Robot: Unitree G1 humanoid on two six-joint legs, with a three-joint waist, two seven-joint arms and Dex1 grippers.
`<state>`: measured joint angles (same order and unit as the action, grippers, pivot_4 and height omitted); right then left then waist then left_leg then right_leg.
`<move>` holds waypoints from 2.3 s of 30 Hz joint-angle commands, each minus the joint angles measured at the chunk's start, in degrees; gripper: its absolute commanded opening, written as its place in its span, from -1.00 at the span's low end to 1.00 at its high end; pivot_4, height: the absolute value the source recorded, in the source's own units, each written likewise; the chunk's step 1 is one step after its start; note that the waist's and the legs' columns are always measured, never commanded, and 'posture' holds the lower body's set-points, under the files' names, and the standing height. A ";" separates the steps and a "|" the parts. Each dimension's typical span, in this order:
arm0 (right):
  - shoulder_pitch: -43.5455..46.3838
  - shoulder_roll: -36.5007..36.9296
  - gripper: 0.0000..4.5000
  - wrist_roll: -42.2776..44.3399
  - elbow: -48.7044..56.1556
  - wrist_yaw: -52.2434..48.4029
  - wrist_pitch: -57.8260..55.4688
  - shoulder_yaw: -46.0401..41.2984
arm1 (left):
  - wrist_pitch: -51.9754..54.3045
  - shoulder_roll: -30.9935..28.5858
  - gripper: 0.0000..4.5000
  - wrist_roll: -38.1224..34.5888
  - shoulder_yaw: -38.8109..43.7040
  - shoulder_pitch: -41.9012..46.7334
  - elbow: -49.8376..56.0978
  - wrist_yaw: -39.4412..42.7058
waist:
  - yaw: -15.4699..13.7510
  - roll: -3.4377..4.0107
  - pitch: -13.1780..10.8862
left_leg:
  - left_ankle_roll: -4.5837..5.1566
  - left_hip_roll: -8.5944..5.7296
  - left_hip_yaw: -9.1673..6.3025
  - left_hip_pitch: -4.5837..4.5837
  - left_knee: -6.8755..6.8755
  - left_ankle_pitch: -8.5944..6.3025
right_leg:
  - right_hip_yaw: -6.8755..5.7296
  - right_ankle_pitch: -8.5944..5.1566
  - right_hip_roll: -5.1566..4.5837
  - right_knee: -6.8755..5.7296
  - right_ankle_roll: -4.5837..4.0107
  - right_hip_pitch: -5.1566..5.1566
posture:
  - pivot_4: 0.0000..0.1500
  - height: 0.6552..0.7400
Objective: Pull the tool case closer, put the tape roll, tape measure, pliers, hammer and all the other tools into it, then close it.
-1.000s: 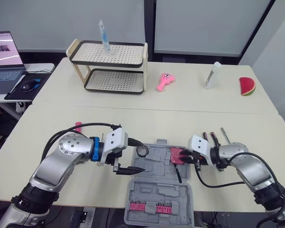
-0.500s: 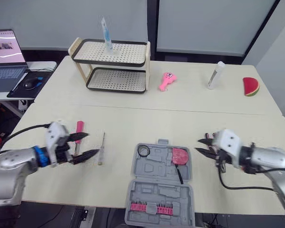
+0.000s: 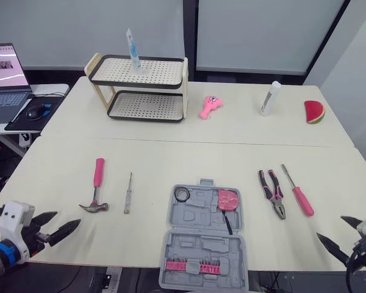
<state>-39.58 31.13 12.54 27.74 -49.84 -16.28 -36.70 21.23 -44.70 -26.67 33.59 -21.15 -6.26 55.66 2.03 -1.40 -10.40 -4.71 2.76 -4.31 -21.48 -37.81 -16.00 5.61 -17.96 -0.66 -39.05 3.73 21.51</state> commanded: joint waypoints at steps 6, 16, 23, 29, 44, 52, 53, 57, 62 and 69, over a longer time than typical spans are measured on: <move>-0.42 0.39 0.99 0.61 -1.06 1.22 3.65 0.46 | 2.37 0.42 1.00 -1.94 2.40 -3.36 5.10 -0.26 | -0.12 -0.01 0.00 | -0.02 0.00 0.04 0.00 0.01 -0.01 | 0.04 -0.30 -0.03 0.02 -0.08 0.00 | 1.00 0.88; -1.80 1.25 0.99 1.64 3.53 1.15 1.97 1.62 | 1.05 -3.21 1.00 -3.52 -5.13 -1.37 19.19 8.43 | -0.24 0.11 0.00 | -0.12 -0.03 0.07 0.00 0.02 -0.07 | 0.04 -0.35 -0.07 0.04 -0.14 -0.04 | 1.00 0.88; -3.38 0.64 0.99 2.06 9.98 2.43 -0.70 4.23 | -5.55 -5.92 1.00 -2.23 -14.81 6.22 23.32 17.14 | -0.09 0.18 -0.02 | -0.13 -0.03 0.05 0.00 0.04 -0.08 | 0.02 -0.31 -0.06 0.05 -0.20 -0.06 | 1.00 0.88; -3.27 -1.40 0.99 0.04 14.57 7.21 -2.88 9.69 | -8.94 -5.22 1.00 -5.19 -21.08 13.80 25.58 22.97 | -0.19 0.20 -0.04 | -0.13 -0.02 0.06 0.01 0.05 -0.08 | 0.01 -0.35 -0.04 0.05 -0.13 -0.03 | 1.00 0.88; 14.21 -9.60 0.99 -9.32 6.26 26.39 -15.07 28.05 | -5.50 -4.14 1.00 -11.36 -31.46 29.82 28.69 28.82 | -0.14 0.28 -0.12 | -0.12 -0.04 -0.03 -0.39 0.02 -0.07 | -0.01 -0.12 0.01 0.05 0.12 0.33 | 1.00 0.88; 21.46 -14.58 0.99 -8.36 -3.26 32.46 -16.14 26.55 | -4.85 -3.35 1.00 -11.76 -32.73 31.25 29.09 29.14 | -0.07 0.31 -0.14 | -0.11 -0.04 -0.05 -0.37 0.01 -0.07 | 0.00 -0.11 0.03 0.03 0.14 0.33 | 1.00 0.88; 21.81 -14.73 0.99 -8.41 -3.97 32.89 -16.16 26.48 | -4.80 -3.25 1.00 -11.79 -32.85 31.31 29.19 29.13 | -0.07 0.32 -0.14 | -0.11 -0.04 -0.04 -0.38 0.01 -0.07 | 0.00 -0.11 0.03 0.03 0.14 0.33 | 1.00 0.88; 23.39 -17.17 0.82 -6.93 -5.89 34.79 -17.10 25.53 | -4.39 -2.56 1.00 -11.72 -33.56 32.10 29.51 28.69 | -0.06 0.31 -0.14 | -0.11 -0.04 -0.04 -0.37 0.00 -0.07 | 0.01 -0.10 0.03 0.00 0.14 0.32 | 1.00 0.88; 22.99 -18.22 0.15 -6.01 -6.50 35.71 -17.23 25.79 | -4.06 -2.23 1.00 -11.60 -33.80 32.51 29.48 28.47 | -0.06 0.32 -0.13 | -0.11 -0.04 -0.06 -0.35 0.00 -0.07 | 0.00 -0.10 0.05 0.00 0.15 0.30 | 1.00 0.88; 22.93 -18.28 -0.35 -6.32 -6.30 35.92 -15.85 26.51 | -4.06 -2.29 1.00 -11.10 -33.58 32.16 28.87 28.21 | -0.06 0.31 -0.13 | -0.11 -0.04 -0.06 -0.34 -0.01 -0.07 | 0.00 -0.10 0.04 0.00 0.15 0.29 | 1.00 0.88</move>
<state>-16.20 12.61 5.92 21.58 -14.13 -32.63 -10.01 17.24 -46.98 -37.46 0.19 10.68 21.80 84.09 1.97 -1.09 -10.53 -4.82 2.72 -4.37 -21.82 -37.82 -16.07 5.60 -18.06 -0.61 -39.05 3.88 21.80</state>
